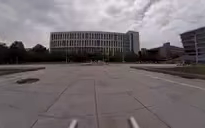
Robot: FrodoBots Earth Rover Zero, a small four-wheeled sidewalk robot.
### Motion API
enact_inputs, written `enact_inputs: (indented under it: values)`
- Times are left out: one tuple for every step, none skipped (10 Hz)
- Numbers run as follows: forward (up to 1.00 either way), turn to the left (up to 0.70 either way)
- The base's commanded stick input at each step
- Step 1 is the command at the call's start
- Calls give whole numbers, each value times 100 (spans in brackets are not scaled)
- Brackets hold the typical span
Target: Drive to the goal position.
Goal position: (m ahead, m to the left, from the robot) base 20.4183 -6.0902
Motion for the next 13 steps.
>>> enact_inputs:
  values:
    - [70,0]
    - [70,0]
    - [70,0]
    - [70,0]
    - [70,0]
    - [70,0]
    - [70,0]
    - [70,0]
    - [70,0]
    - [70,0]
    - [70,0]
    - [70,0]
    - [70,0]
